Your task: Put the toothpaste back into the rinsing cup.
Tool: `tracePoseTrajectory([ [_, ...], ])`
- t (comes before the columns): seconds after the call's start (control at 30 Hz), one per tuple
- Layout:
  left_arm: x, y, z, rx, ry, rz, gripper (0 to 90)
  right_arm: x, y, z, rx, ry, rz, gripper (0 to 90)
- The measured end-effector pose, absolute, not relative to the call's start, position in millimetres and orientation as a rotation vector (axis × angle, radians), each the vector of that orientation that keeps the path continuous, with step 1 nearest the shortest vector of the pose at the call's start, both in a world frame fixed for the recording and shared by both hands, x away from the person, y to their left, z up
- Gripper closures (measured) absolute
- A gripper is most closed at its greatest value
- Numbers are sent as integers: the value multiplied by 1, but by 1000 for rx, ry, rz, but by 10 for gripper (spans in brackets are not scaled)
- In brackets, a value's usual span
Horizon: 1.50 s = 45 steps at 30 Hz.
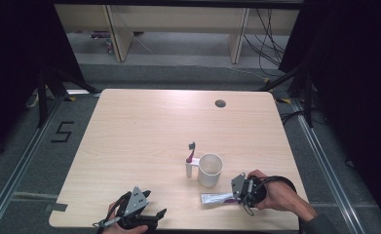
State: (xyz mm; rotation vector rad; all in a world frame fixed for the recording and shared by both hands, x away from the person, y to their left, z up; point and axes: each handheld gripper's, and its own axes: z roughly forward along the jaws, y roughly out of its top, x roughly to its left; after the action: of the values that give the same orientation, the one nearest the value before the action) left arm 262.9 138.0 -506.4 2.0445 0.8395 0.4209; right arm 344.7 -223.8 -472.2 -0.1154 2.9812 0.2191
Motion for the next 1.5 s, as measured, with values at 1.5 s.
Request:
tracePoseTrajectory([
  [1.5,264,139,-505,2027,865,411,229,334,-223,-465,38,2977,153,746],
])
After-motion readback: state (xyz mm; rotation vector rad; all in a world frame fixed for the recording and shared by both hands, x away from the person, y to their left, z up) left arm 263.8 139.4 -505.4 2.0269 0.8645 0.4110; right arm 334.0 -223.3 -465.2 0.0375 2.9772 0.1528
